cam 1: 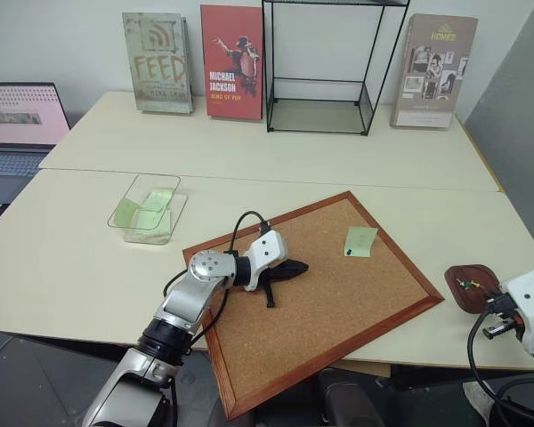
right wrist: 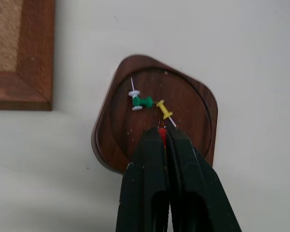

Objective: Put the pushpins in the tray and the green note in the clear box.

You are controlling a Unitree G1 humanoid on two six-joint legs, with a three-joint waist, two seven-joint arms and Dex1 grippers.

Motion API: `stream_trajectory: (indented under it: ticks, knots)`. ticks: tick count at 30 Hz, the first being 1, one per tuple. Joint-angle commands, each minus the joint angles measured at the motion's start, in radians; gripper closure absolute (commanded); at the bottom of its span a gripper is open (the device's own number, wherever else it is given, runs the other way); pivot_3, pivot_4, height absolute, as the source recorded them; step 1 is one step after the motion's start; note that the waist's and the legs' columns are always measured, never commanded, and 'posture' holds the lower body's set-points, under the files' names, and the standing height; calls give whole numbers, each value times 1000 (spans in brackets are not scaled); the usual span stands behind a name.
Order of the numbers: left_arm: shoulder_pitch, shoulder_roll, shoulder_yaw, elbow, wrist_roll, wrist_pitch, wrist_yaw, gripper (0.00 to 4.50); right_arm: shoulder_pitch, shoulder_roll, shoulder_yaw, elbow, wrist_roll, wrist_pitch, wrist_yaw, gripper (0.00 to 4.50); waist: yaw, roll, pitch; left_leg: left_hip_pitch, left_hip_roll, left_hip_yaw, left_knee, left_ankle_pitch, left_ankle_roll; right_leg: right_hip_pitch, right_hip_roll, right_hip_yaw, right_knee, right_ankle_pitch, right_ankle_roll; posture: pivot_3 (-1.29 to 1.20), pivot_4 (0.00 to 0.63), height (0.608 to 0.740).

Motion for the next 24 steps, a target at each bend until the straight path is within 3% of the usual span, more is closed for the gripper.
stream_trajectory:
  ticks: [1,11,16,20,24]
  knots:
    - [15,-3,-30,4,19,17,-3,4500,-6,-25,5,30,-9,-3,22,3944,0,0,0,0,0,0,0,0,0,0,0,0,0,0,0,0,150,740]
    - [25,6,-23,-10,18,27,-1,4500,-49,-29,-19,34,-12,4,14,1941,-1,0,0,0,0,0,0,0,0,0,0,0,0,0,0,0,150,740]
    - [22,6,-23,-2,19,22,-2,4500,-81,-18,-97,1,31,29,16,1941,-1,0,0,0,0,0,0,0,0,0,0,0,0,0,0,0,150,740]
    - [20,6,-23,2,19,21,-4,4500,-167,16,-207,-47,164,101,23,1941,-1,0,0,0,0,0,0,0,0,0,0,0,0,0,0,0,150,740]
    - [21,7,-24,1,19,21,-6,4500,-200,33,-205,-119,259,146,46,1941,-2,0,0,0,0,0,0,0,0,0,0,0,0,0,0,0,150,740]
